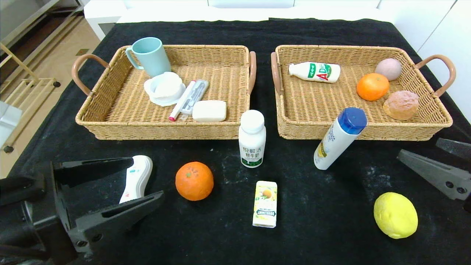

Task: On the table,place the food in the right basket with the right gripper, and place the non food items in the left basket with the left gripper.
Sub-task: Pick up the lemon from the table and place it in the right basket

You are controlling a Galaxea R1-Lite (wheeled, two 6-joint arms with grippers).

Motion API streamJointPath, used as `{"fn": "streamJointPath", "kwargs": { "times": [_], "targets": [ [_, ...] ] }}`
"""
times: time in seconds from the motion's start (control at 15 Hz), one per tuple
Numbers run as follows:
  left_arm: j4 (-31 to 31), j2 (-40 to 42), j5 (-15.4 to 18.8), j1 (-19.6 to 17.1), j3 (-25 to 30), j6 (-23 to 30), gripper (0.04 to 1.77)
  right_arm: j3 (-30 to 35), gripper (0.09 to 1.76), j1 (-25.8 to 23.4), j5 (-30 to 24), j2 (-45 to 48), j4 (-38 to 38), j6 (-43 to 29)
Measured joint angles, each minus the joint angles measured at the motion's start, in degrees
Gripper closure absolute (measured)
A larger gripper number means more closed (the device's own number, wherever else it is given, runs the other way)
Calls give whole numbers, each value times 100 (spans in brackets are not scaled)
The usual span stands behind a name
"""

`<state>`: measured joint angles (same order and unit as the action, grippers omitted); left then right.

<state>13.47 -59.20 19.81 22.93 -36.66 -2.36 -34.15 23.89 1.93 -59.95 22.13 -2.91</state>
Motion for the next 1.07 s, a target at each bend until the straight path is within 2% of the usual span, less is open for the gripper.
{"fn": "streamJointPath", "kwargs": {
  "times": [0.73, 0.93, 1.0, 1.07],
  "targets": [
    [-28, -111, -41, -11, 50, -157, 9, 39, 14, 88, 195, -138, -5, 2],
    [-22, -91, -52, -15, 59, -155, 9, -46, 14, 63, 863, -247, -113, 39],
    [-22, -78, -52, -15, 61, -157, 9, -122, 14, 49, 1242, -335, -234, 124],
    [-22, -63, -52, -17, 66, -157, 9, -234, 14, 44, 1381, -418, -463, 176]
  ]
}}
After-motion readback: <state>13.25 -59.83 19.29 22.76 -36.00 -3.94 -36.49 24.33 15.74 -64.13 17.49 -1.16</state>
